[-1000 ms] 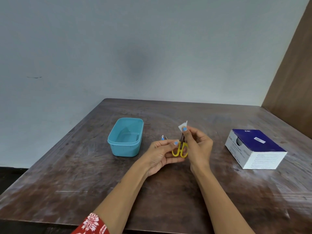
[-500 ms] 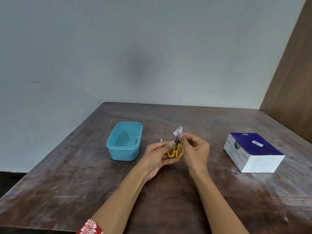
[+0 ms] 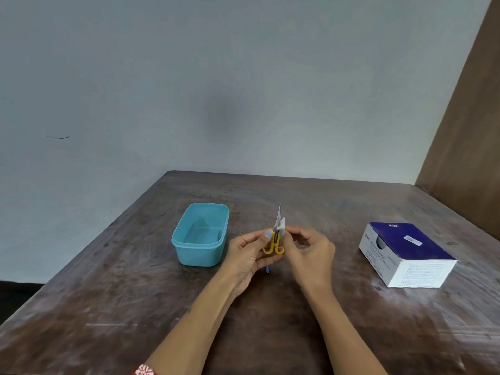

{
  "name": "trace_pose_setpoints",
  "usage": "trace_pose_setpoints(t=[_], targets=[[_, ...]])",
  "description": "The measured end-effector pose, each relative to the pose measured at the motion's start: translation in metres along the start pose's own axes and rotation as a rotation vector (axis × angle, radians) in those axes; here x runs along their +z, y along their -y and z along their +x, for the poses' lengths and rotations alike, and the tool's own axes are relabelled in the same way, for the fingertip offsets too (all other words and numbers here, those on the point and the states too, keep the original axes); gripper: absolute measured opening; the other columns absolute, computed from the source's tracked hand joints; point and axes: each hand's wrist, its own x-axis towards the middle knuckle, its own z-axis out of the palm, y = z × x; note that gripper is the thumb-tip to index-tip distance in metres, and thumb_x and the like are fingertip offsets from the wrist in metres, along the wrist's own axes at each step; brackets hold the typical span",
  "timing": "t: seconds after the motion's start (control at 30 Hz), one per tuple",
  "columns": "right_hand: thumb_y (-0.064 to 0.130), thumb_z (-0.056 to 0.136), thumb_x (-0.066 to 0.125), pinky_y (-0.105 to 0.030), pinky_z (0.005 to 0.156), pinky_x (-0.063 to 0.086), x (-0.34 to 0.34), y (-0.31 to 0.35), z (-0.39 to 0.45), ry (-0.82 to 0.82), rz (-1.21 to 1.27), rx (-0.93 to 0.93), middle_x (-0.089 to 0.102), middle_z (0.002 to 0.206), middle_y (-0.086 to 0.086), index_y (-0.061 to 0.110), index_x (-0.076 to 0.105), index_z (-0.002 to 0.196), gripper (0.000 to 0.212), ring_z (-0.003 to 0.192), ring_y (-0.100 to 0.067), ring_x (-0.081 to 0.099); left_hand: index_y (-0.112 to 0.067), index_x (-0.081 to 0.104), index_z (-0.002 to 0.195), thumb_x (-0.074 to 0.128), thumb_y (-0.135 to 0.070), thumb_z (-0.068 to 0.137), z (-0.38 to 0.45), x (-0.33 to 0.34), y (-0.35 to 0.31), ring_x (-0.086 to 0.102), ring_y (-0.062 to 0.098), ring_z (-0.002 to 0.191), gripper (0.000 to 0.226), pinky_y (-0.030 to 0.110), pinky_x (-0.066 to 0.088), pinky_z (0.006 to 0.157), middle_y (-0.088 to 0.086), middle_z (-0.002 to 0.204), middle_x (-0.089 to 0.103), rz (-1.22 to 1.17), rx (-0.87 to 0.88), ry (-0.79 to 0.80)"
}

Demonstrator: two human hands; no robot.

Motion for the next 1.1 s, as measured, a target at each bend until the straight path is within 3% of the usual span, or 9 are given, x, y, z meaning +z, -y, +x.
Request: trace_pose_setpoints(t=[0.2, 0.33, 0.53, 0.67, 0.77, 0.93, 1.03, 1.1], targets=[[0.011, 0.073, 0.072, -0.026, 0.066, 0.052, -0.001, -0.006, -0.002, -0.014, -0.157, -0.080, 0.068, 0.069, 0.005, 0.019, 0.074, 0.076, 0.009, 0.068, -0.006, 0.062, -0.005, 0.069, 0.095, 0.056, -0.008, 0.088, 0.000, -0.001, -0.001, 0.071, 0.019, 0.077, 0.015, 0.031, 0.059, 0.064, 0.011, 0.085, 0.074, 0.004, 0.031, -0.029], [0.023, 0.078, 0.068, -0.019, 0.065, 0.048, -0.001, -0.003, -0.003, -0.002, -0.167, -0.173, 0.068, 0.074, 0.005, 0.016, 0.074, 0.083, 0.011, 0.069, -0.006, 0.061, -0.005, 0.070, 0.098, 0.058, -0.010, 0.087, -0.001, 0.000, -0.001, 0.071, 0.020, 0.083, 0.017, 0.030, 0.058, 0.066, 0.013, 0.093, 0.073, 0.035, 0.030, -0.028], [0.006, 0.078, 0.071, -0.012, 0.065, 0.041, 0.000, -0.012, -0.004, 0.022, -0.241, -0.163, 0.071, 0.074, 0.000, 0.012, 0.074, 0.083, 0.008, 0.065, -0.011, 0.062, 0.001, 0.067, 0.100, 0.056, -0.009, 0.088, 0.000, 0.000, -0.001, 0.071, 0.024, 0.084, 0.019, 0.033, 0.060, 0.071, 0.015, 0.090, 0.073, -0.022, 0.071, -0.048], [0.006, 0.079, 0.070, -0.011, 0.070, 0.044, 0.002, -0.012, -0.005, 0.061, -0.253, -0.170, 0.072, 0.083, -0.001, 0.012, 0.074, 0.092, 0.015, 0.073, -0.008, 0.063, 0.000, 0.067, 0.100, 0.056, -0.010, 0.087, 0.000, 0.000, 0.000, 0.071, 0.022, 0.084, 0.019, 0.032, 0.060, 0.071, 0.014, 0.089, 0.074, -0.014, 0.087, -0.046], [0.008, 0.085, 0.065, -0.002, 0.075, 0.040, 0.001, -0.009, -0.004, 0.056, -0.224, -0.239, 0.072, 0.088, 0.000, 0.011, 0.073, 0.099, 0.016, 0.079, -0.003, 0.060, -0.001, 0.067, 0.100, 0.056, -0.010, 0.088, 0.000, 0.001, 0.000, 0.071, 0.023, 0.084, 0.019, 0.034, 0.060, 0.073, 0.014, 0.090, 0.073, -0.017, 0.079, -0.039], [0.005, 0.083, 0.066, -0.013, 0.067, 0.043, 0.002, -0.012, -0.006, 0.076, -0.233, -0.135, 0.073, 0.087, -0.002, 0.016, 0.074, 0.100, 0.022, 0.074, -0.012, 0.064, -0.002, 0.068, 0.095, 0.056, -0.009, 0.087, 0.000, 0.000, -0.002, 0.071, 0.023, 0.083, 0.016, 0.036, 0.059, 0.075, 0.014, 0.088, 0.074, -0.067, 0.079, -0.032], [0.006, 0.082, 0.065, -0.026, 0.070, 0.048, 0.002, -0.010, -0.006, 0.034, -0.313, -0.233, 0.073, 0.086, -0.001, 0.014, 0.074, 0.097, 0.020, 0.076, -0.017, 0.066, 0.001, 0.066, 0.103, 0.056, -0.010, 0.087, 0.000, -0.001, 0.000, 0.071, 0.025, 0.086, 0.021, 0.036, 0.059, 0.076, 0.016, 0.092, 0.073, -0.034, 0.058, -0.035], [0.009, 0.080, 0.061, -0.027, 0.072, 0.044, 0.002, -0.009, -0.006, -0.006, -0.340, -0.283, 0.072, 0.084, 0.000, 0.014, 0.074, 0.096, 0.020, 0.075, -0.018, 0.065, 0.001, 0.065, 0.105, 0.056, -0.010, 0.087, 0.000, 0.001, 0.000, 0.071, 0.025, 0.086, 0.023, 0.036, 0.059, 0.075, 0.016, 0.092, 0.073, -0.034, 0.051, -0.029]])
